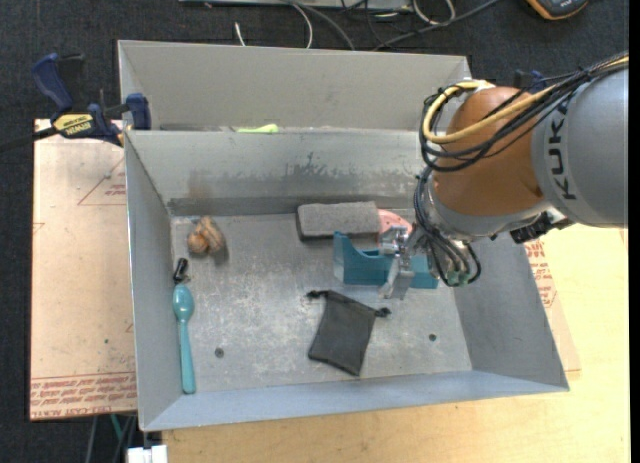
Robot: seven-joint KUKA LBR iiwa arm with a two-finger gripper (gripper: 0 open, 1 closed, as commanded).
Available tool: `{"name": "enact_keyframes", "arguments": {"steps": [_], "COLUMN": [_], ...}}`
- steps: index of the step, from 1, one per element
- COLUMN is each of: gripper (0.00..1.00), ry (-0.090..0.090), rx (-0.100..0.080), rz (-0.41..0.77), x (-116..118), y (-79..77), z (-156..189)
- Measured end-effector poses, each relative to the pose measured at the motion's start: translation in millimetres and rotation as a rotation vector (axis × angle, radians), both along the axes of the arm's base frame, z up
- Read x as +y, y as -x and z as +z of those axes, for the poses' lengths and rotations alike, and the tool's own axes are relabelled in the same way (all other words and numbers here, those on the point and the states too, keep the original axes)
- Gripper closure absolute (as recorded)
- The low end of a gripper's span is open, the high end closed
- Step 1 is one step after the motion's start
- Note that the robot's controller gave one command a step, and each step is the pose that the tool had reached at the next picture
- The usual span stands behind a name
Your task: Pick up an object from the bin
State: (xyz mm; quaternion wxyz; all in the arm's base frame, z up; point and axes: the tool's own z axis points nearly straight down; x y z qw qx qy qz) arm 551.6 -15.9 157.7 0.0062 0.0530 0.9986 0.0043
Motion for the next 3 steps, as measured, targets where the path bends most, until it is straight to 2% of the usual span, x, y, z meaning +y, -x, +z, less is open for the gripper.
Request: {"name": "enact_keyframes", "arguments": {"steps": [2,3], "gripper": [1.00,1.00], "ry": [-0.001,-0.001], "rx": [0.005,0.010], "rz": [-0.001,0.000], "x": [0,1], "y": [0.8,1.9], "z": [32,70]}}
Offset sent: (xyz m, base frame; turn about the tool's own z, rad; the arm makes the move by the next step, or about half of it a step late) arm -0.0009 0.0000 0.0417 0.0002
